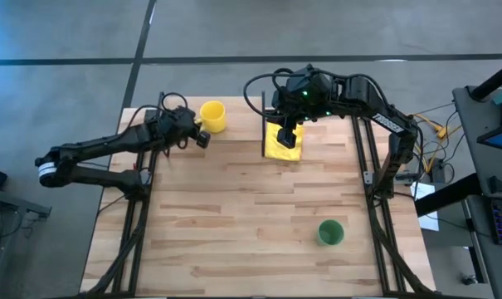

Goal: Stack small to large cups/mugs on shelf
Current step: Put the yellow mug on the shelf, then put the green cup on the shelf

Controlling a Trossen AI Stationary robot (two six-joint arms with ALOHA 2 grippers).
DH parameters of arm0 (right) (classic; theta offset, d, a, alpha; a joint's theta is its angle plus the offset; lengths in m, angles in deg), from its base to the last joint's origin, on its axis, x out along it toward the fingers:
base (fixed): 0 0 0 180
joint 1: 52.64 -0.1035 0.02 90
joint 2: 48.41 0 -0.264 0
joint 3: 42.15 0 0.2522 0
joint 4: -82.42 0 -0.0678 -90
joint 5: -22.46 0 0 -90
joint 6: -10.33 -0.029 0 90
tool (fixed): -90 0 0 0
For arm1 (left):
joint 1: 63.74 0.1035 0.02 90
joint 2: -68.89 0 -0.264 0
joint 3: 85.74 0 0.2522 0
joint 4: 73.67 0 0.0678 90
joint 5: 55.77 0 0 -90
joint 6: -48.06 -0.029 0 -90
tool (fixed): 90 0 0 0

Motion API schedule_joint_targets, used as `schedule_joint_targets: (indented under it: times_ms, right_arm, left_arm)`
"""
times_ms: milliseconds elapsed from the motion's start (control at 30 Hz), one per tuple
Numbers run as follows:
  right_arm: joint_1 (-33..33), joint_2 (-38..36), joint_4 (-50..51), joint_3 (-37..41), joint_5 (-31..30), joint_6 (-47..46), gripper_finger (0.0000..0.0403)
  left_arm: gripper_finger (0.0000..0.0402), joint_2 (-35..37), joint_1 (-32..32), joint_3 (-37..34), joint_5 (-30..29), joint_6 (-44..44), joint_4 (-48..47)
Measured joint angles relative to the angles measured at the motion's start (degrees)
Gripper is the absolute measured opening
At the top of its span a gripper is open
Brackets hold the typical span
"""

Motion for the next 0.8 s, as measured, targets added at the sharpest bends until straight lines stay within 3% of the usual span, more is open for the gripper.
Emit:
schedule_joint_targets:
  times_ms: [367,600,800]
  right_arm:
    - [0.0,0.0,0.17,0.0,0.0,0.04,0.0038]
    - [0.0,-0.24,7.95,0.02,0.01,0.03,0.0038]
    - [-0.5,-0.85,17.31,0.52,0.53,-10.9,0.0038]
  left_arm:
    - [0.0106,0.02,0.49,0.36,0.74,-0.02,0.01]
    - [0.0111,1.56,0.47,3.81,10.6,-0.04,0.12]
    - [0.0111,4.3,0.47,7.08,12.84,-0.04,0.04]
